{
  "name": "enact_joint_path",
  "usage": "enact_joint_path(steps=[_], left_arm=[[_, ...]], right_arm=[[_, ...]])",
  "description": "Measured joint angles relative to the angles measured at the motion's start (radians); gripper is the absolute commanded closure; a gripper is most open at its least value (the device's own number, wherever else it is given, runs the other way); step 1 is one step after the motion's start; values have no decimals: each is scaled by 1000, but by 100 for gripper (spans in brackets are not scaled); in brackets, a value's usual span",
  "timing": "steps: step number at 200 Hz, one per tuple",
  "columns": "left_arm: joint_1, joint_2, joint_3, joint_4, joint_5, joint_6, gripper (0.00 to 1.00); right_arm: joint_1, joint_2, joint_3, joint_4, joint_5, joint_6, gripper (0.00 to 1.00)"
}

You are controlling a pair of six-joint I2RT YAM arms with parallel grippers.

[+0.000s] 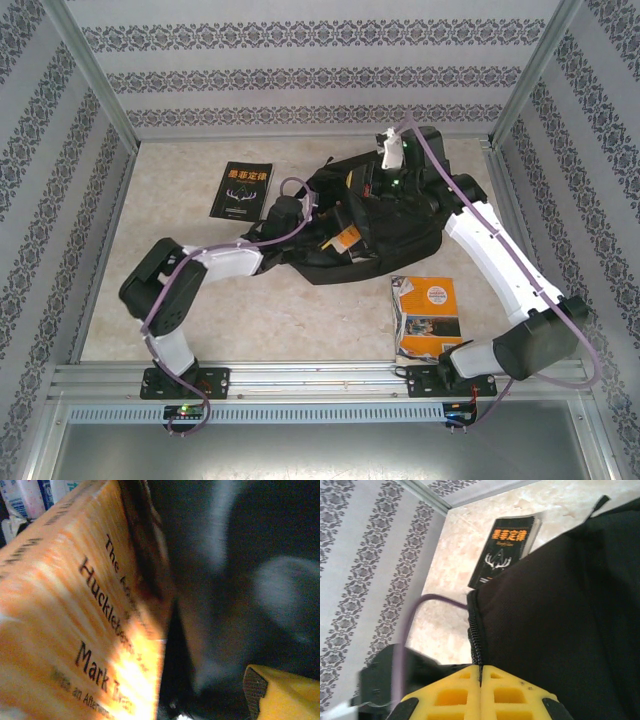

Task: Pack the student bag

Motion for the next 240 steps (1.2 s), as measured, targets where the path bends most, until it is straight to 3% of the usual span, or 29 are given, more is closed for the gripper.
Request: enact_joint_path(steps=[35, 78, 122, 144, 160, 181, 208, 240], left_arm=[[23, -151, -74, -115, 11, 67, 9], [37, -229, -80, -301, 11, 165, 12], [36, -119, -42, -360, 19, 184, 28], [22, -24, 51, -438, 2, 209, 29], [-7, 35, 170, -542, -36, 241, 21], [-65, 64, 344, -732, -165, 294, 7], [-109, 11, 419, -915, -314, 311, 2], [-108, 5, 446, -1041, -381, 307, 0]], right_arm=[[-27, -24, -62, 3, 24, -15, 100], [-27, -27, -89, 20, 30, -19, 100], [-26, -27, -108, 55, 29, -13, 100], [-26, -27, -113, 64, 30, -11, 100], [-26, -27, -113, 64, 38, -10, 100], [-26, -27, -113, 59, 58, -11, 100], [-26, -28, -113, 63, 80, -11, 100], [-26, -28, -114, 63, 93, -10, 100]])
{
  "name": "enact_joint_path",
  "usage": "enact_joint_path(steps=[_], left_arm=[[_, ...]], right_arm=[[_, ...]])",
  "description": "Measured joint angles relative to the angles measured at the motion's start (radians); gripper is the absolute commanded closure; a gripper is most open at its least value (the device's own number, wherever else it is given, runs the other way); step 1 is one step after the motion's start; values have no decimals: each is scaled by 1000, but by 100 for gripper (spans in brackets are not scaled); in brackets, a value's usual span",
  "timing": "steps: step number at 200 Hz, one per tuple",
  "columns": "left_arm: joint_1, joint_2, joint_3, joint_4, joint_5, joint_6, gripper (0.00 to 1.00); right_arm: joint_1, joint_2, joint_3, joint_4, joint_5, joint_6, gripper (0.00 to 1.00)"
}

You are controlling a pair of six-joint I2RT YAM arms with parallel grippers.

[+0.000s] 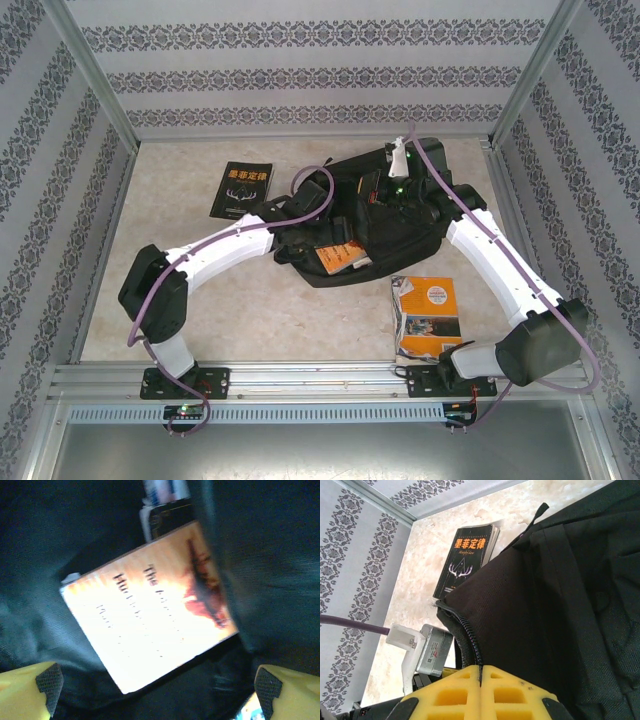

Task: Pack the student bag

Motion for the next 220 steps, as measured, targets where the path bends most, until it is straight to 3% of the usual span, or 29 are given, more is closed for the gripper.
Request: enact_joint_path(steps=[45, 95, 136, 177, 220], left_arm=[[0, -37, -29, -44, -4, 35, 0], [10, -429, -204, -16, 7, 116, 0], [121, -586, -205, -78, -92, 136, 0], [186, -624, -203, -156, -257, 142, 0], [293, -496, -152, -158, -243, 158, 0]], right_arm=[[0, 0, 0, 1, 0, 0, 100], [2, 0, -14, 16, -7, -3, 100], [87, 25, -53, 51, 9, -27, 100], [217, 108, -114, 102, 31, -37, 100], [289, 206, -116, 100, 84, -76, 100]])
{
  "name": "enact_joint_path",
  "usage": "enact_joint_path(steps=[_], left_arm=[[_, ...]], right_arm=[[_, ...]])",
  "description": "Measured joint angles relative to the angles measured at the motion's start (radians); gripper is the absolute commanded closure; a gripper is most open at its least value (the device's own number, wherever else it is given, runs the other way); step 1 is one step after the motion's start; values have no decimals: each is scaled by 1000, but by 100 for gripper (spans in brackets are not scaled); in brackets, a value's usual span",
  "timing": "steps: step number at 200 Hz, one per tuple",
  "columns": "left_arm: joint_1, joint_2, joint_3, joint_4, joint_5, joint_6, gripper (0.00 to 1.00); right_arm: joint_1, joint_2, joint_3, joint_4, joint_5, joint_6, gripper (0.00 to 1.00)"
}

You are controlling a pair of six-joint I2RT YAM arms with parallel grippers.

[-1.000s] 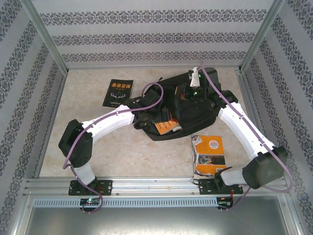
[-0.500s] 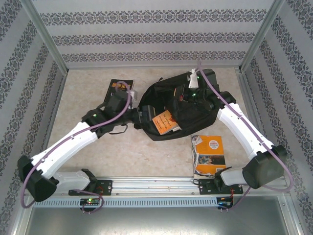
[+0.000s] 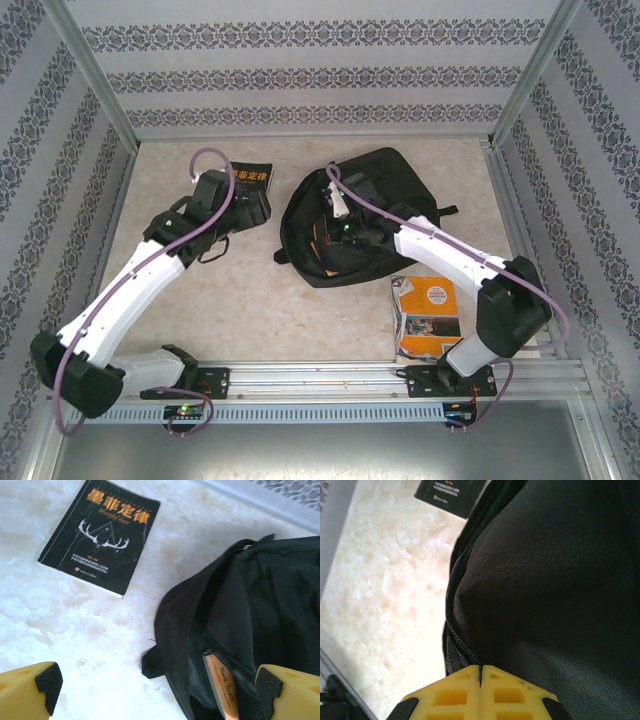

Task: Pack the student bag

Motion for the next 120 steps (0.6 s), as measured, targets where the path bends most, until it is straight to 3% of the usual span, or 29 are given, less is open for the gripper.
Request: enact_joint_path(steps=[49, 73, 103, 120], left_arm=[[190, 193, 8, 52, 118, 3, 0], [259, 332, 116, 57, 150, 35, 0], [298, 561, 316, 68, 177, 126, 3], [304, 721, 459, 51, 198, 183, 6]], right_arm=[[50, 14, 0, -64, 73, -76, 100], [59, 4, -6, -108, 104, -120, 100], [59, -26, -7, -148, 113, -159, 68], [59, -39, -7, -159, 107, -163, 56]])
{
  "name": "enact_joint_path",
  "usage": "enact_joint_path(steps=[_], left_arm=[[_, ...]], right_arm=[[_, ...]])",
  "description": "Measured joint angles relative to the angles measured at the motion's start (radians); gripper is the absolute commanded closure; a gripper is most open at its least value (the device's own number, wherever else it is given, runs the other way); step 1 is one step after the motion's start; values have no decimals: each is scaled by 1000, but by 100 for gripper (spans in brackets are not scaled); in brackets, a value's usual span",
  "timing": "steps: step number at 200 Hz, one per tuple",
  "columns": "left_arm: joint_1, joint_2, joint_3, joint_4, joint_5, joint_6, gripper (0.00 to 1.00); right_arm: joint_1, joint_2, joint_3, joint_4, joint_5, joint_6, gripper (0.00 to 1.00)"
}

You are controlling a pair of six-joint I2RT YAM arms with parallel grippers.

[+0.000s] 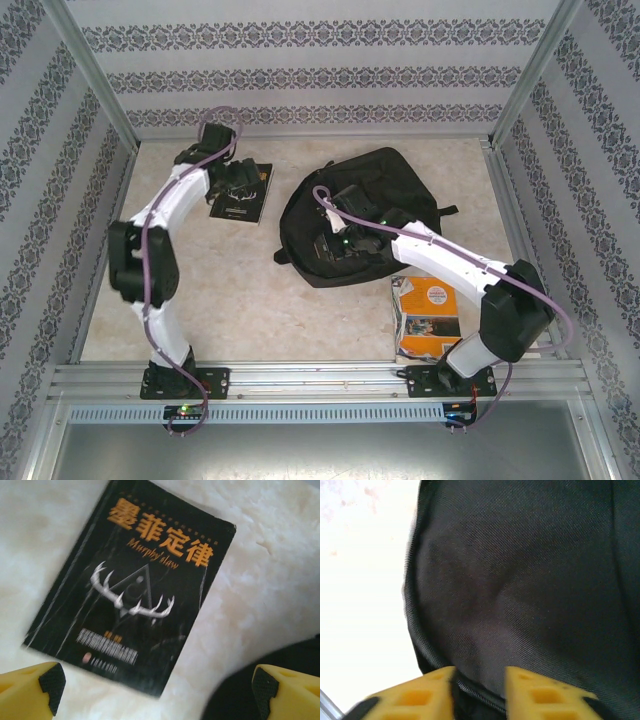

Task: Pack the student bag

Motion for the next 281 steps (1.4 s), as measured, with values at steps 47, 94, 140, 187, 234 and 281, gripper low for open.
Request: enact_joint_path(steps=[47, 94, 140, 187, 234, 281], left_arm=[[0, 364, 324, -87, 72, 60, 7], [0, 353, 246, -83, 79, 7, 5], [2, 163, -64, 45, 82, -159, 5], [14, -177, -573, 274, 128, -419, 8], [-64, -586, -925, 266, 161, -558, 2], [40, -909, -920, 100, 77, -480, 0]], right_arm=[[0, -47, 0, 0, -35, -8, 41], [0, -137, -30, 24, -53, 5, 38], [-6, -149, -38, 42, -65, 11, 37], [-6, -148, -32, 45, -100, 31, 38], [39, -91, 34, 56, -131, 83, 44], [118, 71, 129, 58, -82, 191, 56]])
